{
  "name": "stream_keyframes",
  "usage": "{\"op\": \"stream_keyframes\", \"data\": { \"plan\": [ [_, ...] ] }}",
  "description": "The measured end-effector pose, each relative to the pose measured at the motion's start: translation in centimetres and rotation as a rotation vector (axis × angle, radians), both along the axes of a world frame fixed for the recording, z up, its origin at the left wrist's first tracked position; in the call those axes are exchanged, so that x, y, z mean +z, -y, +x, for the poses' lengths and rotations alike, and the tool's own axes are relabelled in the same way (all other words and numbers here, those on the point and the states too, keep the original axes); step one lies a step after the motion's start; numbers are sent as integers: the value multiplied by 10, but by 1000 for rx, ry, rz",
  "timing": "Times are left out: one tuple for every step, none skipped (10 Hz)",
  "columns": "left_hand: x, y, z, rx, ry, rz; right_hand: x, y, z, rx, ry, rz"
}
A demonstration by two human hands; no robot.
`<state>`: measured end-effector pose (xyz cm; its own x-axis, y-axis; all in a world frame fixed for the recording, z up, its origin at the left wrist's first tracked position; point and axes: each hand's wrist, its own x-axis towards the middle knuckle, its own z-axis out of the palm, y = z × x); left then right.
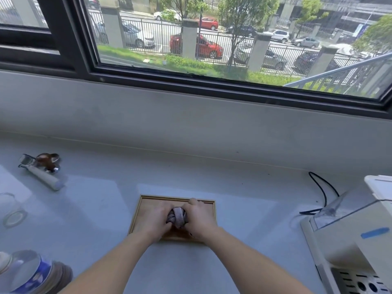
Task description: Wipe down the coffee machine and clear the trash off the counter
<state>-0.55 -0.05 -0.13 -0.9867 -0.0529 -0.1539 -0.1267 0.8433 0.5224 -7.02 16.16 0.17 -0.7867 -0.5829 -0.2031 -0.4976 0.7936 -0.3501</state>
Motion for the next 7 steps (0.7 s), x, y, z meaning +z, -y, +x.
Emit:
{"op": "stream_keyframes", "data": {
  "plan": [
    [-9,-1,0,-14,4,-24,-5,-1,3,-23,50,-13],
    [-13,-2,-1,-47,31,-17,-9,-4,3,-34,72,-29],
    [-8,0,0,-50,57,-49,-7,-6,1,-24,75,-21],
    [-3,4,4,-40,64,-87,-4,-8,-1,-11,74,-32],
    [4,3,7,-8,78,-143,2,-11,-3,-1,30,0],
    [7,2,6,13,30,-204,6,-15,-4,-10,8,-13],
    [15,0,2,11,-32,-314,15,-18,-4,-57,-18,-16]
  ]
}}
